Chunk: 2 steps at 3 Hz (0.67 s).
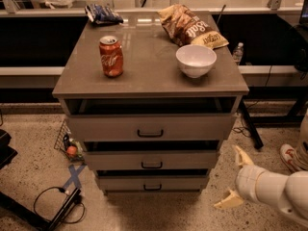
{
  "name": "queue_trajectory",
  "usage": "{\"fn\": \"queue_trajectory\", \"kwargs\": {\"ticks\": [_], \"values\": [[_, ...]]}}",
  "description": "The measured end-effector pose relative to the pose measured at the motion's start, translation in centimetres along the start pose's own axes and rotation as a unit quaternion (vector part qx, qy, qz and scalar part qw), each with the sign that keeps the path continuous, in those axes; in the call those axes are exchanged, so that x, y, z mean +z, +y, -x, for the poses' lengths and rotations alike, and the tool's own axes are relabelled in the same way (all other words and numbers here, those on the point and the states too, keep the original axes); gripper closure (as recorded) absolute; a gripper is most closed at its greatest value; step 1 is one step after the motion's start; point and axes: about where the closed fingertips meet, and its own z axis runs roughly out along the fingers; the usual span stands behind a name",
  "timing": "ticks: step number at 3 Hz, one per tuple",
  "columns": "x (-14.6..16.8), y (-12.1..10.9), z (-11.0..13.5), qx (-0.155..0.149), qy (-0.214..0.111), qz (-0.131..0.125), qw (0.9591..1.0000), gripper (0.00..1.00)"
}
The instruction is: Open bottom drawer
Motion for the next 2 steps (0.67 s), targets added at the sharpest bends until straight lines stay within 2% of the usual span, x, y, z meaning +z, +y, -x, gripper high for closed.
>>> {"fn": "queue_trajectory", "kwargs": {"ticks": [1, 2], "values": [[2.93, 2.09, -2.02, 0.024, -0.012, 0.018, 0.9995, 0.0], [2.91, 2.11, -1.98, 0.024, -0.012, 0.019, 0.9994, 0.0]]}}
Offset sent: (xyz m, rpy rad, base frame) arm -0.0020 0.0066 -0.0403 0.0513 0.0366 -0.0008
